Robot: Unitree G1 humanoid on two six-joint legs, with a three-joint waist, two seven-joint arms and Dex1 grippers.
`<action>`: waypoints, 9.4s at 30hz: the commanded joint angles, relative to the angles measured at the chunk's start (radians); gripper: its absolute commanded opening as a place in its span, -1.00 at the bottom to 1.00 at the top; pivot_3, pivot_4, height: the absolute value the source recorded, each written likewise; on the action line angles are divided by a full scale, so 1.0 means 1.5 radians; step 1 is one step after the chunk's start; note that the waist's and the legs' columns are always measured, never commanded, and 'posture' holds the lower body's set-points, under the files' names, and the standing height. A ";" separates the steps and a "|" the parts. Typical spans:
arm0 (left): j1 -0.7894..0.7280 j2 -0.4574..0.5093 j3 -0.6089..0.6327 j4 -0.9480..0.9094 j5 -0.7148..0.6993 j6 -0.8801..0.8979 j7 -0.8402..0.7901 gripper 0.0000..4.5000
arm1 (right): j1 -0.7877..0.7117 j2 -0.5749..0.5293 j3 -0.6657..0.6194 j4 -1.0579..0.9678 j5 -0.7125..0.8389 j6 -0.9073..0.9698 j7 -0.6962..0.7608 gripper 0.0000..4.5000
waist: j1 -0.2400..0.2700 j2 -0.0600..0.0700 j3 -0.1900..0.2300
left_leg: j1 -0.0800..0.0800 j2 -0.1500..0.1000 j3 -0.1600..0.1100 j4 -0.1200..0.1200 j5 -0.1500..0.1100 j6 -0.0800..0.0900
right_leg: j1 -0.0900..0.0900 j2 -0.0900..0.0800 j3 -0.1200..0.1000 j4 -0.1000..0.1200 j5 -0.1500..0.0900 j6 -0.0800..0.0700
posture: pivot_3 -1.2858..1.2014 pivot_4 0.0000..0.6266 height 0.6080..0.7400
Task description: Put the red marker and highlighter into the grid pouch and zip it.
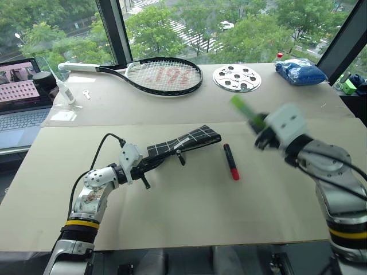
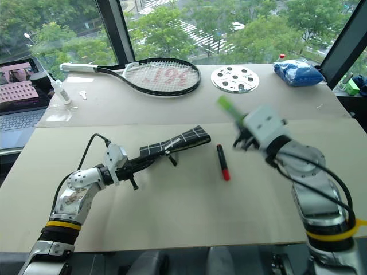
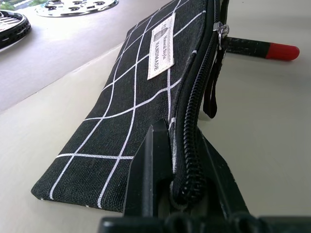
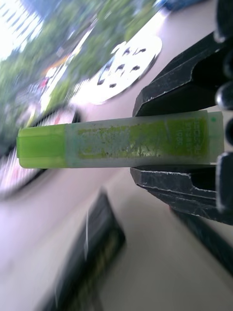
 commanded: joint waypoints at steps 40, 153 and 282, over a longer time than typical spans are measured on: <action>0.004 0.007 -0.032 -0.041 0.020 -0.013 -0.023 -1.00 | -0.192 0.119 0.207 0.149 -0.303 -0.180 0.086 -0.54 | 0.015 0.000 0.000 | 0.000 -0.001 0.001 0.000 0.001 -0.001 | 0.000 -0.001 0.000 0.000 0.001 0.000 | 0.03 -0.52 1.00; 0.005 -0.019 -0.001 -0.060 -0.009 0.024 -0.010 -1.00 | -0.152 -0.034 0.131 0.041 -0.136 -0.068 0.111 -0.75 | 0.016 -0.002 -0.001 | 0.000 0.000 0.001 0.002 0.000 0.000 | 0.000 -0.001 0.000 0.002 0.000 0.001 | 0.03 -0.52 1.00; -0.089 -0.049 -0.135 0.059 0.096 -0.105 -0.069 -0.82 | 0.182 -0.071 -0.430 0.082 0.404 0.315 0.224 0.44 | 0.020 -0.002 -0.001 | 0.001 0.000 0.001 0.002 0.000 0.000 | 0.002 -0.001 0.000 0.003 0.001 0.000 | 0.03 -0.52 1.00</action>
